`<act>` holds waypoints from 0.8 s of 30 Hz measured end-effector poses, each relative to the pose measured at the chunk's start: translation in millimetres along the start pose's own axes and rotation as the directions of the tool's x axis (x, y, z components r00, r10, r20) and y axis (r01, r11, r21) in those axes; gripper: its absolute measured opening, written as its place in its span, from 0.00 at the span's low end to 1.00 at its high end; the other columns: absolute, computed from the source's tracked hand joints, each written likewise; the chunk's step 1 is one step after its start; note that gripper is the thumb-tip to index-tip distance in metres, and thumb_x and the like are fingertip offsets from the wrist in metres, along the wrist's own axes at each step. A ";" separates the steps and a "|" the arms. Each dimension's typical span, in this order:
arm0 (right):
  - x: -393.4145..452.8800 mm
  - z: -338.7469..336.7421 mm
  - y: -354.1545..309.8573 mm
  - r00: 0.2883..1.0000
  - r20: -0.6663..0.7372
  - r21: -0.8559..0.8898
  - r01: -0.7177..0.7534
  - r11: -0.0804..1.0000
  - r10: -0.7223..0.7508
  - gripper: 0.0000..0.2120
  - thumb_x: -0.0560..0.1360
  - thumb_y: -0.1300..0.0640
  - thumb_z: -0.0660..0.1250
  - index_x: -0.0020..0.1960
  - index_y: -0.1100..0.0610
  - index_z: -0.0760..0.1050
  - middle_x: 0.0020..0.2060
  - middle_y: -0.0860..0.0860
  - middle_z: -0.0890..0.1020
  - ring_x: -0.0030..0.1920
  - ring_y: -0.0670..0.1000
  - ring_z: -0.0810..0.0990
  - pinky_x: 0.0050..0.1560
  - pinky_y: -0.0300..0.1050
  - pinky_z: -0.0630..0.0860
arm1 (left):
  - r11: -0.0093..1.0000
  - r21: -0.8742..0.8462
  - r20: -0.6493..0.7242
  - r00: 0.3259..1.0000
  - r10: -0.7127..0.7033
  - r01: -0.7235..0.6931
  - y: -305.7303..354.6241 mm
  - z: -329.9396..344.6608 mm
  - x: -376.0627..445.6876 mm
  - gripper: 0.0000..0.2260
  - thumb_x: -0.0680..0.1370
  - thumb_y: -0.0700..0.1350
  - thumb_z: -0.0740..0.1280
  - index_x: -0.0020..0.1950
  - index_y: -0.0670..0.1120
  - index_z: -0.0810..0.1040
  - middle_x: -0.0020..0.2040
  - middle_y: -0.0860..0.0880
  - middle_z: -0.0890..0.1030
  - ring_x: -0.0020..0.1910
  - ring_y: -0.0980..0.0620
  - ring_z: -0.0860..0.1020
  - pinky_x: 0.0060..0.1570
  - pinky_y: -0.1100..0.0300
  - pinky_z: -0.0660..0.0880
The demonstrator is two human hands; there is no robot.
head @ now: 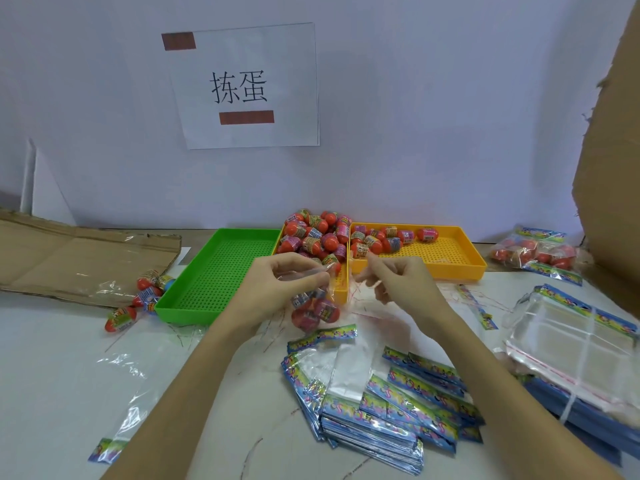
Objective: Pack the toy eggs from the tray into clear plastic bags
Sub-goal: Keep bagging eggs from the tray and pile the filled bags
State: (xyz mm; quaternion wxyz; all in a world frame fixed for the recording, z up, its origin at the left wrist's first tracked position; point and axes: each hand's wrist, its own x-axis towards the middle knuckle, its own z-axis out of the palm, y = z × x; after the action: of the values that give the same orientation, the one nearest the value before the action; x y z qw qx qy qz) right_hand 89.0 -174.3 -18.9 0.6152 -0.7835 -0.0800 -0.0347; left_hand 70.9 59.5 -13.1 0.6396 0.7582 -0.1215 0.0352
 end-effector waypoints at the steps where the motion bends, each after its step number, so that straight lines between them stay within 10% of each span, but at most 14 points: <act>1: -1.0 0.3 1.9 1.000 0.007 -0.094 0.022 0.995 -0.021 0.25 0.84 0.51 0.65 0.33 0.63 0.80 0.32 0.48 0.85 0.29 0.45 0.77 0.36 0.45 0.75 | 0.999 -0.032 0.020 1.000 0.000 0.001 1.4 -0.6 -0.8 0.12 0.70 0.49 0.82 0.52 0.50 0.89 0.52 0.49 0.89 0.55 0.53 0.87 0.53 0.64 0.81; 7: -5.0 5.0 -8.7 0.994 0.091 0.050 0.052 0.997 -0.057 0.20 0.84 0.48 0.65 0.41 0.59 0.87 0.28 0.53 0.76 0.30 0.51 0.71 0.34 0.39 0.73 | 0.996 -0.071 0.258 0.965 -0.035 0.055 5.5 -2.1 -4.0 0.18 0.73 0.49 0.80 0.62 0.54 0.86 0.61 0.52 0.86 0.59 0.51 0.85 0.56 0.66 0.79; 15: -6.9 7.0 -11.8 0.990 0.139 0.138 -0.015 0.990 -0.004 0.19 0.82 0.47 0.66 0.46 0.59 0.88 0.31 0.52 0.79 0.32 0.51 0.73 0.34 0.40 0.72 | 0.993 0.008 0.206 0.972 0.112 -0.117 -2.5 9.1 -2.0 0.12 0.74 0.46 0.79 0.56 0.46 0.89 0.64 0.55 0.84 0.63 0.54 0.83 0.59 0.60 0.81; 24: -2.7 -1.3 -16.8 0.862 0.377 0.456 -0.490 0.743 0.338 0.16 0.80 0.48 0.70 0.52 0.62 0.81 0.31 0.48 0.71 0.27 0.45 0.62 0.26 0.36 0.62 | 0.961 0.111 0.203 0.952 0.227 -0.253 -6.2 13.8 -3.3 0.15 0.75 0.45 0.79 0.62 0.49 0.87 0.65 0.56 0.84 0.50 0.45 0.87 0.48 0.51 0.85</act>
State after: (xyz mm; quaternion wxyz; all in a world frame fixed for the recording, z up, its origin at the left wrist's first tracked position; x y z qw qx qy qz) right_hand 83.6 -171.9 -3.0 0.7844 -0.5741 0.0085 0.2348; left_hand 67.7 47.4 -22.2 0.5632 0.7793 -0.2704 0.0490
